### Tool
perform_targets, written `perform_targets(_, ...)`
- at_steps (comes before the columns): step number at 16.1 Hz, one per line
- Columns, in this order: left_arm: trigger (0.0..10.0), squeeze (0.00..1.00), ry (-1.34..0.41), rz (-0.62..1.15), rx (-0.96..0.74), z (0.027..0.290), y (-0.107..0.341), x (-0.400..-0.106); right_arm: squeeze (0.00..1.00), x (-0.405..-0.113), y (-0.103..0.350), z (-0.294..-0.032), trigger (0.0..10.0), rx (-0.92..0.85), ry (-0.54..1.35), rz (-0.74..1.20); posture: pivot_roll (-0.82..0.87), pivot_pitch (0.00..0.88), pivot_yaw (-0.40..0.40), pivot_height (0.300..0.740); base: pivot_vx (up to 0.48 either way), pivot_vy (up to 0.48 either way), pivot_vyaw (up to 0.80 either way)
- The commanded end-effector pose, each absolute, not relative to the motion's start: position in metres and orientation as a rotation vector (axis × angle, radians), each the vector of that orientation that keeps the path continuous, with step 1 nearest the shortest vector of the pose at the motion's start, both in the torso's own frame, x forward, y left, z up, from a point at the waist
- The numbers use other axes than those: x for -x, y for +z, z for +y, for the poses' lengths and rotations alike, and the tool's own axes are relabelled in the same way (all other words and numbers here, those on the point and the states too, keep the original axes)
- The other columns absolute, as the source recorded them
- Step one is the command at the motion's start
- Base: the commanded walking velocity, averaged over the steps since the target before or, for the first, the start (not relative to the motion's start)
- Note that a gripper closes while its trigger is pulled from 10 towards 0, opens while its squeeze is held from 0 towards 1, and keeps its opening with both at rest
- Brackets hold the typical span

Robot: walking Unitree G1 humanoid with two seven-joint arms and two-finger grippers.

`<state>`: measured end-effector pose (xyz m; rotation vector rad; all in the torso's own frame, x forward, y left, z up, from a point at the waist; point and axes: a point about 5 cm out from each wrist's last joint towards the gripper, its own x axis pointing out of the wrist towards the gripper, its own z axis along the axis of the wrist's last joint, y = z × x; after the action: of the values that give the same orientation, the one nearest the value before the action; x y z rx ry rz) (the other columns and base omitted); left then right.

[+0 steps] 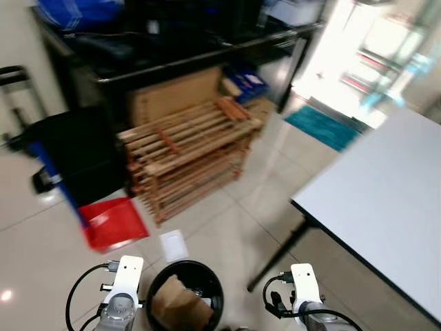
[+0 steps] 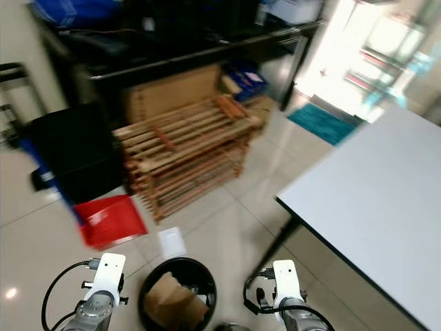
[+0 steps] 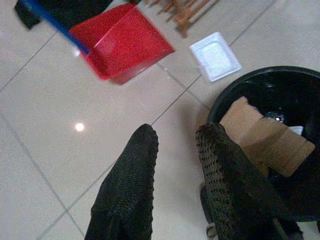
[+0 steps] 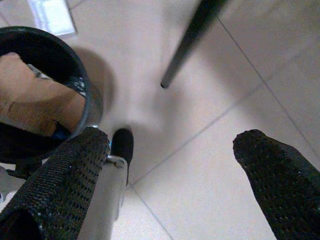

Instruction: Picking trash to rubbish bin

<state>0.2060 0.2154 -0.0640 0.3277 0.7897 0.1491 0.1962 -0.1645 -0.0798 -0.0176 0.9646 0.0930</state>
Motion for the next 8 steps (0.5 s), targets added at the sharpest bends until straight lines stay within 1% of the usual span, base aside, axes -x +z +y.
perform_targets(1, 10.0, 0.0, 0.13, 0.806, -0.341, 0.2103, -0.0668, -0.2035, 0.0, -0.1914, -0.0821, -0.1712, 10.0, 0.016, 0.064, 0.99, -0.02, 0.038, -0.129, 0.74, 0.0, 0.0, -0.8)
perform_targets(7, 10.0, 0.0, 0.124, 0.81, -0.351, 0.2094, -0.0677, -0.2021, 0.0, -0.1924, -0.0816, -0.1712, 10.0, 0.008, 0.06, 0.98, -0.02, 0.043, -0.133, 0.74, 0.0, -0.257, 0.0)
perform_targets(8, 10.0, 0.0, 0.124, 0.81, -0.357, 0.2098, -0.0677, -0.202, 0.0, -0.1918, -0.082, -0.1702, 10.0, 0.011, 0.068, 0.986, -0.02, 0.044, -0.133, 0.74, 0.0, -0.307, -0.64)
